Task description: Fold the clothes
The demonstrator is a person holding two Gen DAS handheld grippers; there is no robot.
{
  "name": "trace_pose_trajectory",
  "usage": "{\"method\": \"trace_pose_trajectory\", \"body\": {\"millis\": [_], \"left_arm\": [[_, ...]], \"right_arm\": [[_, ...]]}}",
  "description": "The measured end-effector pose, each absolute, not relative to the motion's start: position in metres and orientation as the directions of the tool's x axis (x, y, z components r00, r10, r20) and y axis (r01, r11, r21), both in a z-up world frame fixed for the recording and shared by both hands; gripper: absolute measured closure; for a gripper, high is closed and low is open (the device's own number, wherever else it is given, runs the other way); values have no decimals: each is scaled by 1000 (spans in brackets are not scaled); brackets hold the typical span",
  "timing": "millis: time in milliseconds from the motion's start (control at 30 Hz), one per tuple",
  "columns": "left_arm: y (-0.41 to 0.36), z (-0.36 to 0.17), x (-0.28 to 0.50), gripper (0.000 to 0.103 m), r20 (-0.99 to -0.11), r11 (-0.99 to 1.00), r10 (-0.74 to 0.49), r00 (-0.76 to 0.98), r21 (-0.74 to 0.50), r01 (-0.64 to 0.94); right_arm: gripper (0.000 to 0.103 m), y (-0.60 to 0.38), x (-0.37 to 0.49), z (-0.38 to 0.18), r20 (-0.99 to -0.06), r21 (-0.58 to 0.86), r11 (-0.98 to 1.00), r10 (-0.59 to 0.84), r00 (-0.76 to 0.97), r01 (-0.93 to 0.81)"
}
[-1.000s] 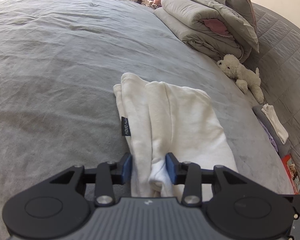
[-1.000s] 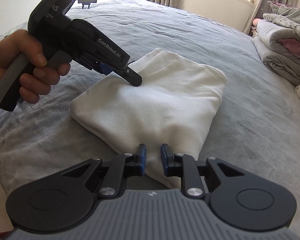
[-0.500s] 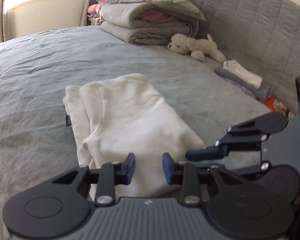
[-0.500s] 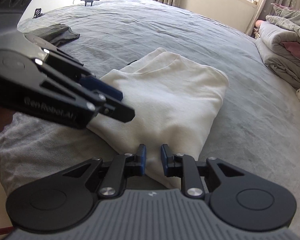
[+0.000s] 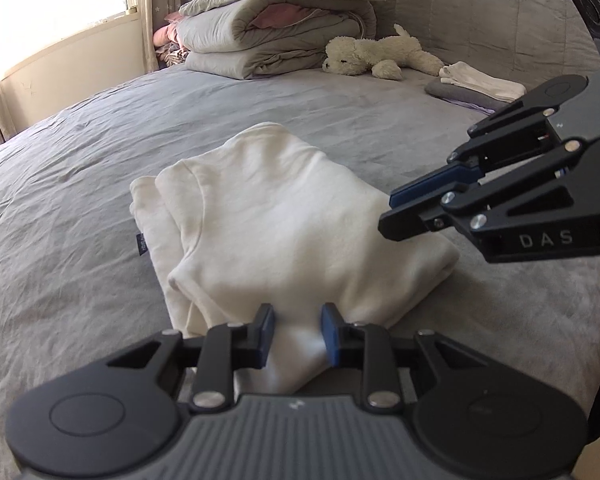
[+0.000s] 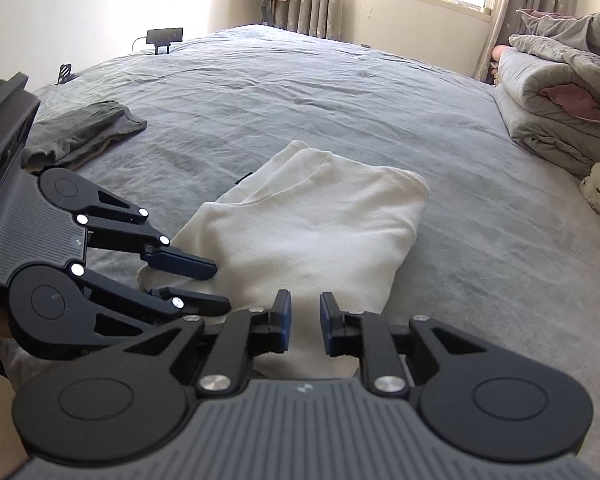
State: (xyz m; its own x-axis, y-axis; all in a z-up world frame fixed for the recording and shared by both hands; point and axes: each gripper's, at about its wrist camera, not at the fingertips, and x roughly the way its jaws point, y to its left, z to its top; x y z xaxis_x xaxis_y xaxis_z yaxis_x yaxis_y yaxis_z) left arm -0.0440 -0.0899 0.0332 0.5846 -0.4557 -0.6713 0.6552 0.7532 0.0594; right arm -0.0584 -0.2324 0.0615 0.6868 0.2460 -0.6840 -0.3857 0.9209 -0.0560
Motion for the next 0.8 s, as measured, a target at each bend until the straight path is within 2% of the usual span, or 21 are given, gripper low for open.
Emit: {"method": "trace_pose_trajectory", "body": {"millis": [200, 500, 700, 800], "left_arm": [[-85, 37, -38, 75, -685, 745, -475, 553, 22, 667], [-56, 42, -15, 74, -726, 776, -512, 460, -161, 609], [-32, 41, 7, 75, -714, 788, -574, 402, -347, 508], [-30, 39, 11, 75, -708, 784, -590, 388, -388, 485]], "right_arm": [[79, -224, -52, 51, -708, -96, 913, 217, 673, -395], [79, -223, -53, 50, -706, -118, 907, 210, 677, -404], [79, -220, -53, 50, -705, -134, 904, 201, 681, -405], [79, -220, -54, 50, -704, -138, 903, 200, 682, -408]]}}
